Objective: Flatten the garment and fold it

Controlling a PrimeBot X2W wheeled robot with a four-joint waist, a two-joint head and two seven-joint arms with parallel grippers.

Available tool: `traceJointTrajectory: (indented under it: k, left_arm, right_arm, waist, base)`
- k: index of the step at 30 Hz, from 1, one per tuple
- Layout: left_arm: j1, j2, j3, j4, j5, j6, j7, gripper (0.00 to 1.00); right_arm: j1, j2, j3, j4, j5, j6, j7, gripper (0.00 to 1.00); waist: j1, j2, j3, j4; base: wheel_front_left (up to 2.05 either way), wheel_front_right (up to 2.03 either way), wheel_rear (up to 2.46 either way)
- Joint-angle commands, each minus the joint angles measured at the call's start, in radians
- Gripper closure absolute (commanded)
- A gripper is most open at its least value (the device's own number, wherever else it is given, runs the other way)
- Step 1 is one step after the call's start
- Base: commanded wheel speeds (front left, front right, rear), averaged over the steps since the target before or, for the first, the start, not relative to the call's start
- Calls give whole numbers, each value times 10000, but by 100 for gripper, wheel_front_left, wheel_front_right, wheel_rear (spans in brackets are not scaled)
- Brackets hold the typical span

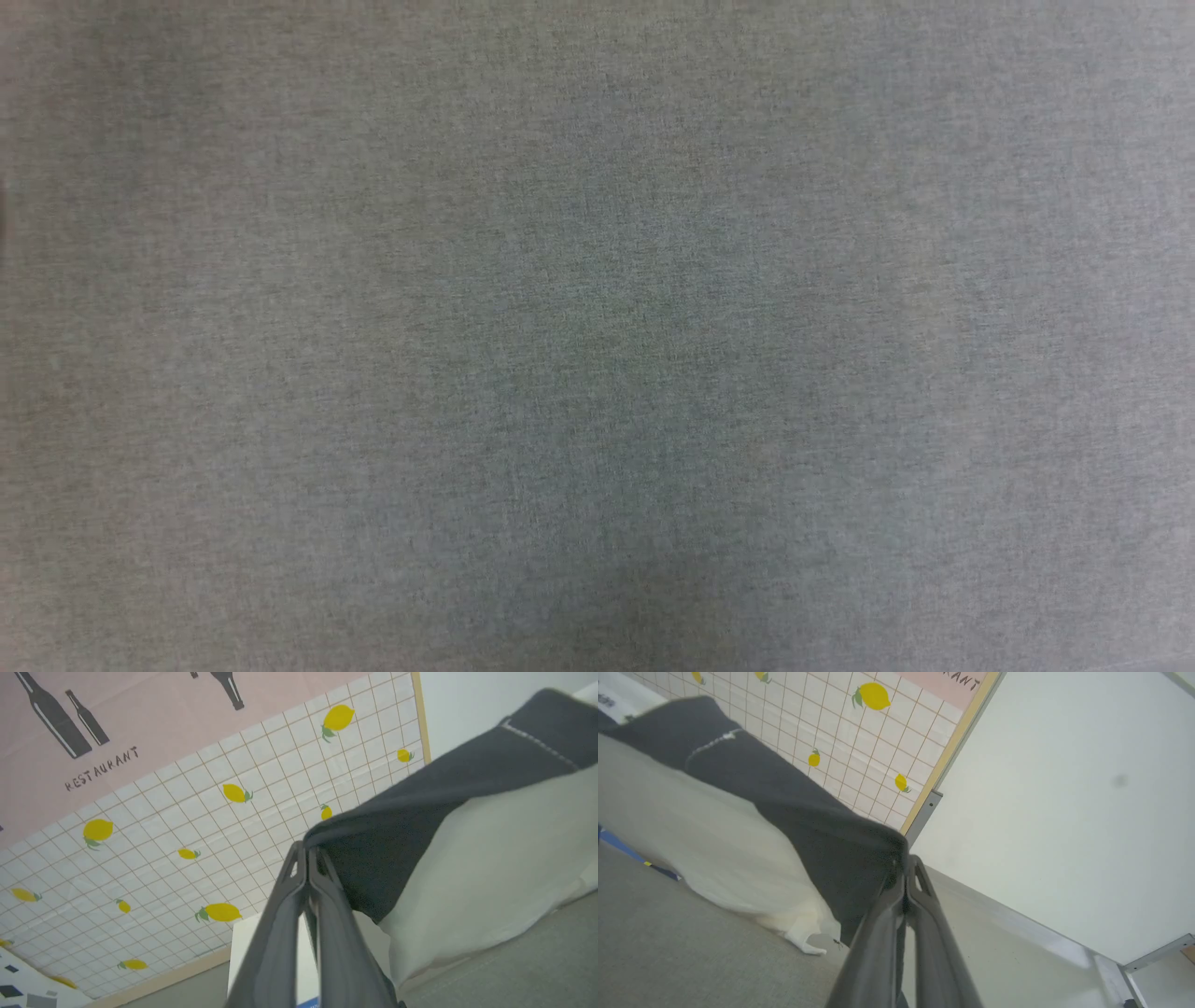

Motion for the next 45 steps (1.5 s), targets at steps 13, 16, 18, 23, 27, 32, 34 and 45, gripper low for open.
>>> traceJointTrajectory:
  k: [13, 16, 18, 23, 27, 32, 34, 45]
  left_arm:
    - [5662, 896, -854, -2204, -2687, -657, 2340, 100]
    - [6941, 1230, -978, -3273, -3225, -331, 2673, 100]
    - [7775, 1493, -1104, -3950, -3498, -25, 2905, 100]
    - [9614, 2131, -1201, -5298, -4228, 913, 3258, 100]
    - [10785, 2496, -1263, -6228, -4726, 1589, 3407, 100]
    - [12032, 2848, -1353, -7171, -5301, 2342, 3544, 100]
    - [12421, 2923, -1362, -7435, -5522, 2580, 3555, 100]
    - [13617, 2892, -1874, -7695, -6209, 2964, 4004, 100]
  right_arm:
    - [5273, -2262, 2528, -2736, 3725, -52, 1213, 100]
    - [6674, -2705, 2353, -3566, 3915, -52, 1585, 100]
    - [7607, -2934, 2095, -4115, 3921, -52, 1786, 100]
    - [9780, -3129, 1044, -5369, 3624, -52, 2263, 100]
    - [11427, -2896, 89, -6356, 3335, -52, 2936, 100]
    - [13269, -2391, -972, -7366, 2981, -52, 3864, 100]
    - [13839, -2187, -1320, -7579, 2905, -52, 4157, 100]
    - [15592, -955, -1934, -7585, 2255, -52, 6036, 100]
  waist:
    - [-1, 0, -2265, 268]
    - [-1, 0, -2691, 342]
    - [-1, 0, -2952, 385]
    - [-1, 0, -3430, 496]
    - [-1, 0, -3754, 618]
    - [-1, 0, -3948, 750]
    - [-1, 0, -3964, 798]
    - [-1, 0, -3969, 975]
  base:
    - [0, 0, 0]
    - [0, 0, 0]
    - [0, 0, 0]
    - [0, 0, 0]
    - [0, 0, 0]
    - [0, 0, 0]
    - [0, 0, 0]
    - [0, 0, 0]
